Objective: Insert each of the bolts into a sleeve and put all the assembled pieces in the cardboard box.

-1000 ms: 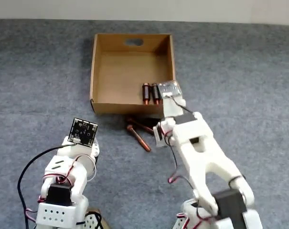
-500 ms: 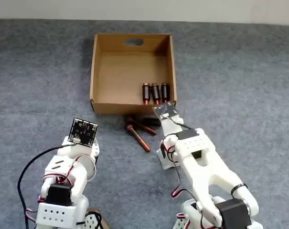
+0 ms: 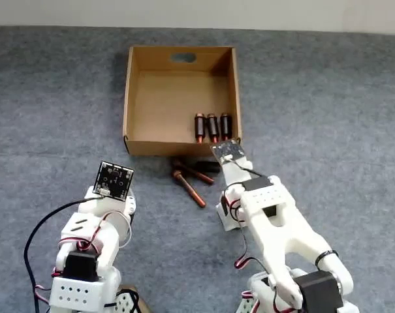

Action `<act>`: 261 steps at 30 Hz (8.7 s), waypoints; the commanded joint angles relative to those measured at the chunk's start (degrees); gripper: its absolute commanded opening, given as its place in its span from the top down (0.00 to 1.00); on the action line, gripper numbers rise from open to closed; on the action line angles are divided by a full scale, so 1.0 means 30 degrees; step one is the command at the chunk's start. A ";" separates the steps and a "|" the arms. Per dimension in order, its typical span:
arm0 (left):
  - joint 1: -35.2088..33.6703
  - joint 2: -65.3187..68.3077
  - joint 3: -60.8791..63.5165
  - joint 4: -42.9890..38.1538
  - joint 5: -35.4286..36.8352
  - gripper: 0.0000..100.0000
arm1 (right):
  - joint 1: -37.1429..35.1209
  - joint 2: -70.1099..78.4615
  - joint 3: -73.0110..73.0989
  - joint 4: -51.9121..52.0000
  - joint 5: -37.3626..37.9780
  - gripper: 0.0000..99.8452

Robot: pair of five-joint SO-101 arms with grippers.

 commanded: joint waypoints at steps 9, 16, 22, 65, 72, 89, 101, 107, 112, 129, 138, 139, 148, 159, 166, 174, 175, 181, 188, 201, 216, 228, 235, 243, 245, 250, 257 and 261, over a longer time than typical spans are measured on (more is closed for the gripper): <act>-0.0278 -0.0015 -0.0220 0.0586 -0.1700 0.99 | 0.0103 -0.8396 -0.2652 0.4117 -0.0029 0.99; -0.0894 0.0132 -0.3766 0.2315 -0.1993 0.99 | 0.0161 -1.4022 0.1890 -0.0278 -0.2022 0.99; -0.2330 0.0630 -1.1707 0.5333 -0.3692 0.99 | 0.0161 -1.5282 0.4205 -0.1802 -0.2139 0.99; 0.6462 3.5121 -2.1377 -0.0498 1.6234 0.77 | 0.4674 -1.5370 0.4440 -0.3004 -0.4601 0.99; 0.6432 3.6322 -2.1436 -0.1729 1.6850 0.77 | 0.4674 -1.5370 0.4440 -0.3004 -0.4601 0.99; 0.6286 3.6293 -2.1465 0.2315 1.5971 0.97 | 0.4674 -1.5399 0.4440 -0.3004 -0.4601 0.99; 0.3326 3.4007 -2.1289 0.4249 0.1641 0.99 | 0.4674 -1.5399 0.4440 -0.2974 -0.4630 0.99; 0.2916 3.5238 -2.1436 0.4220 0.1260 0.98 | 0.4674 -1.5399 0.4440 -0.2945 -0.4689 0.99; 0.2681 3.6762 -2.1465 0.2930 0.1260 0.91 | 0.4674 -1.5399 0.4469 -0.2916 -0.4689 0.99; 0.2447 3.6703 -2.2374 0.1875 0.1260 0.91 | 0.4645 -1.5458 0.4762 -0.2974 -0.4601 0.99; 0.2447 3.6703 -2.2696 0.1582 0.1260 0.89 | 0.4645 -1.5458 0.4791 -0.2945 -0.4601 0.99; 0.2476 3.6703 -2.2637 0.1612 0.1260 0.87 | 0.4645 -1.5458 0.4791 -0.2945 -0.4601 0.99; 0.2476 3.6703 -2.2608 0.1524 0.1231 0.87 | 0.4645 -1.5458 0.4791 -0.2945 -0.4601 0.99; 0.2564 3.6527 -2.2608 0.1055 0.1260 0.96 | 0.4645 -1.5458 0.4791 -0.2945 -0.4630 0.99; 0.2535 3.6176 -2.2549 0.1143 0.1260 0.99 | 0.4645 -1.5458 0.4791 -0.2945 -0.4630 0.99; 0.2447 3.0462 -2.2549 0.4454 0.1260 0.99 | 0.4586 -1.5487 0.4645 -0.2916 -0.4571 0.99; 0.2476 2.9670 -2.2549 0.4864 0.1260 0.99 | 0.4469 -1.5487 0.4645 -0.2916 -0.4571 0.99; 0.2447 2.6330 -2.2725 0.5568 0.1260 0.99 | 0.2066 -1.5487 0.4586 -0.3004 -0.4542 0.99; 0.2447 2.4161 -2.2637 0.5685 0.1289 0.99 | -0.0161 -1.5487 0.2974 -0.3004 -0.4542 0.99; 0.2564 1.6689 -2.1319 0.5568 0.4630 0.99 | -0.1949 -1.5458 0.5407 -1.0447 -0.4571 0.99; 0.5201 0.4381 -1.0154 -0.8733 0.4689 0.99 | -0.3179 -2.1377 0.7341 -1.0271 -0.4571 0.99; 0.7692 0.3326 -0.9832 -1.2425 0.9026 0.99 | -0.3121 -2.7179 1.0242 -1.0388 -0.4513 0.99; 0.7692 0.4821 -1.0711 -1.4212 0.9553 0.99 | -0.3179 -2.7179 1.0242 -1.0388 -0.2872 0.99; 0.9509 1.1473 -1.5429 -1.3070 0.9582 0.99 | -0.3179 -2.7209 1.0271 -1.0418 -0.2227 0.99; 1.0212 1.1971 -1.5663 -1.2308 0.9582 0.99 | -0.3179 -2.7209 1.0271 -1.0418 -0.2227 0.99; 1.0799 1.2029 -1.5136 -1.2015 0.9553 0.99 | -0.3150 -2.7209 1.0271 -1.0418 -0.2256 0.99; 1.0623 1.1971 -1.2879 -1.2044 0.6593 0.99 | -0.3150 -2.7267 1.0300 -1.0388 -0.2256 0.99; 1.0535 1.2000 -1.2762 -1.2044 0.6037 0.99 | -0.3150 -2.7326 1.0300 -1.0388 -0.2256 0.99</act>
